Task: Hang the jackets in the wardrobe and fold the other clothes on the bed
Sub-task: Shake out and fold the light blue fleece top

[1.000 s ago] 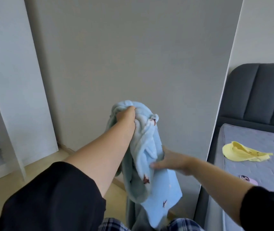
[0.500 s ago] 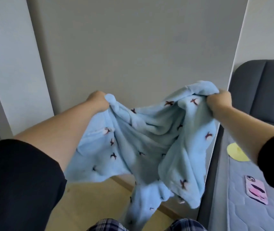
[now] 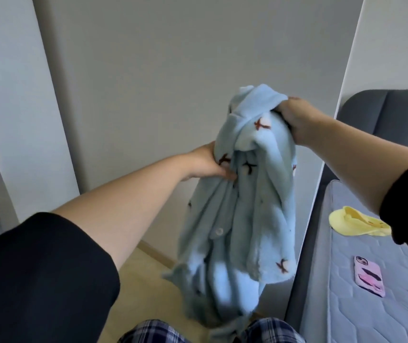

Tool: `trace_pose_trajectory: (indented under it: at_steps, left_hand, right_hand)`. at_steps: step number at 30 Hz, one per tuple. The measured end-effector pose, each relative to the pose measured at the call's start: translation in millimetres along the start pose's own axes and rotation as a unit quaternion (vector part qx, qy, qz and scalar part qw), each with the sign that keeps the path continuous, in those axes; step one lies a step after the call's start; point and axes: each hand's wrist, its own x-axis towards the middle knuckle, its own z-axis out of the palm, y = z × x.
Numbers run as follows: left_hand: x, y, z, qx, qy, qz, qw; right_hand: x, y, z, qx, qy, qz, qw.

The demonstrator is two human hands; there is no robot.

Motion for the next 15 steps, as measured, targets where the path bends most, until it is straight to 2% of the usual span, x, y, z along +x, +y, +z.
trace_pose_trajectory:
  at_steps: [1,2,3,4,5,6,8,9,11,12,15]
  left_hand:
    - [3,-1,5,-0.015,0.049,-0.011,0.999]
    - [5,-4,7,-0.027,0.107,-0.028,0.993]
    - [7,-11,4,-0.036,0.171,-0.043,0.984]
    - [7,-18,-1,-0.045,0.227,-0.053,0.971]
    - [8,-26,-8,-0.057,0.273,-0.059,0.959]
    - [5,-31,-14,-0.071,0.311,-0.064,0.946]
    - [7,-33,-18,-0.087,0.354,-0.081,0.928]
    - [9,-32,-17,-0.097,0.365,-0.088,0.922]
    - [12,-23,-14,-0.1,0.373,-0.095,0.917]
    - [12,-20,-13,-0.094,0.37,-0.092,0.92]
    - [6,-19,-18,-0.051,0.354,-0.096,0.929]
  right_hand:
    - [1,2,-1,-0.046,-0.013,-0.01,0.999]
    - [2,3,-5,-0.139,-0.016,-0.038,0.989]
    - [5,3,-11,-0.271,-0.016,-0.075,0.96]
    - [8,5,-20,-0.398,-0.019,-0.108,0.911]
    - [9,7,-29,-0.496,-0.023,-0.126,0.859]
    - [8,9,-35,-0.552,-0.036,-0.11,0.826]
    - [4,16,-40,-0.612,-0.082,-0.061,0.784]
    - [4,21,-39,-0.657,-0.108,-0.042,0.745]
    - [3,33,-33,-0.758,-0.13,-0.057,0.637]
    - [2,38,-32,-0.781,-0.106,-0.069,0.611]
    - [5,47,-40,-0.774,0.057,-0.097,0.623]
